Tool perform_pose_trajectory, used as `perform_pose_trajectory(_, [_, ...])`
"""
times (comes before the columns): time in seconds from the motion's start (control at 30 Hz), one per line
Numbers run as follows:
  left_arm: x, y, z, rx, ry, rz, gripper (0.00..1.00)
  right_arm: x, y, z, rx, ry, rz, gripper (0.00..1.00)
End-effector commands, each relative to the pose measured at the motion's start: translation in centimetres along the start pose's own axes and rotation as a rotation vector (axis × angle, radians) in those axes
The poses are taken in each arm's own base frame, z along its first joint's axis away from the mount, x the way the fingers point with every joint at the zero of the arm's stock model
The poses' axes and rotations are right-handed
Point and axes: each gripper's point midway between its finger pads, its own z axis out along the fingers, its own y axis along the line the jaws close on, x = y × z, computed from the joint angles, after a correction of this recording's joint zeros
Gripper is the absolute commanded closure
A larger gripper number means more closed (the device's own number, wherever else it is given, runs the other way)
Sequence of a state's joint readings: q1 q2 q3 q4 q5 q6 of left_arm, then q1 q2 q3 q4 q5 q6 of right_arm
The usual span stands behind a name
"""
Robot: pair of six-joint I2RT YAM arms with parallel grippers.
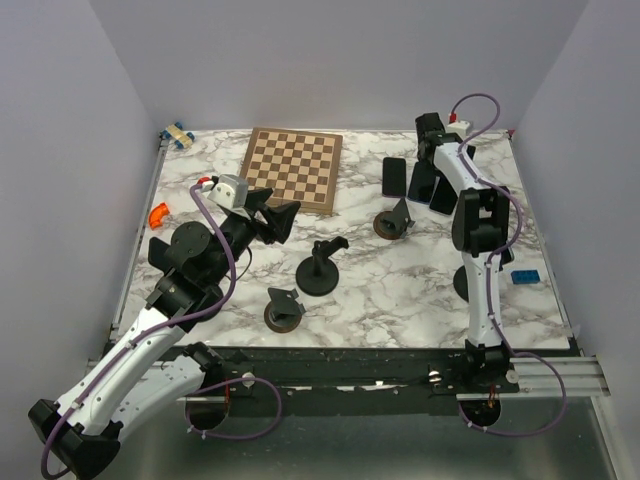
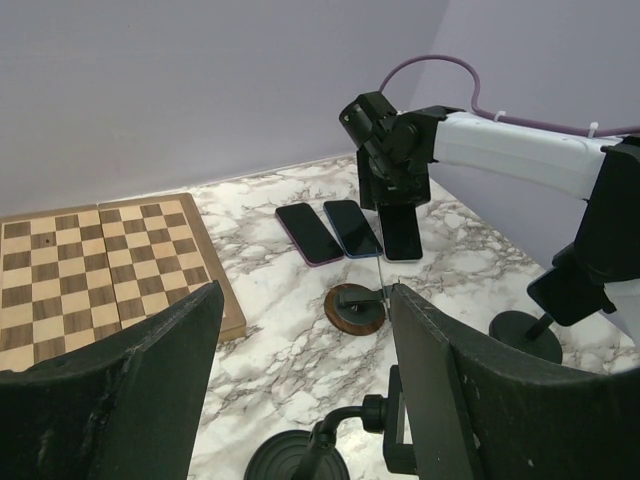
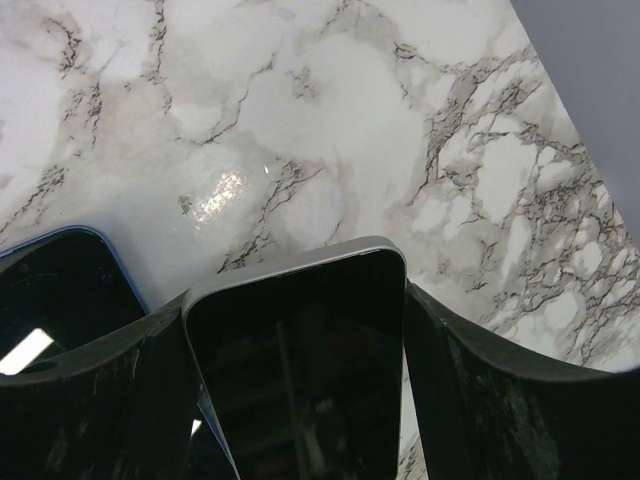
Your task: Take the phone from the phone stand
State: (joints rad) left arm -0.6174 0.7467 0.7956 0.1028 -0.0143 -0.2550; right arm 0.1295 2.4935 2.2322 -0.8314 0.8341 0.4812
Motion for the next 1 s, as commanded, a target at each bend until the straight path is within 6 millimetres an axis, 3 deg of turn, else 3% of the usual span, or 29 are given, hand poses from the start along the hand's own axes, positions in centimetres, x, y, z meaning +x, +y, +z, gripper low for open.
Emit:
perform_pose_trajectory(0.0, [-0.1,-0.4,0.1,0.020,-0.007,-0.005,0.24,-0.4,0.1,1.5,0.044,-0.036,0.012,0.73])
perform_pose_trajectory(0.27, [-0.1,-0.4,0.1,0.019,-0.008,-0.006,0.24,-0.2,0.8,2.3,0.041,-0.041,-0.017,0.67])
perform_pose_trajectory(0.37, [-0.1,-0.4,0.1,0.018,-0.007,-0.006,0.24,-0.6,0.9,2.1,0.025,-0.047,-0.024,0.53])
perform_pose_trajectory(0.47, [-0.1,-0.4,0.1,0.019,-0.009,-0.008,0.24,-1.0,1.0,2.0,0.016,-0.059,-0.041,0.45])
perform_pose_trajectory(0.63, [0.0,-0.8,0.1,0.044,-0.002,-0.011,0.24,-1.7,1.0,1.5,-0.004,-0.070,-0.084,0.09])
perform_pose_trajectory(0.7, [0.2,-0.9,0.1,0.047,0.002,-0.014,0.24,-2.3,0.9,0.8,-0.019,-0.075,-0.083,0.00])
perform_pose_trajectory(0.97, [0.3,-1.2,0.2,0.065,0.008,-0.024,0.24,-3.2,1.7,-4.2,-0.102,-0.103,-0.110,0.00])
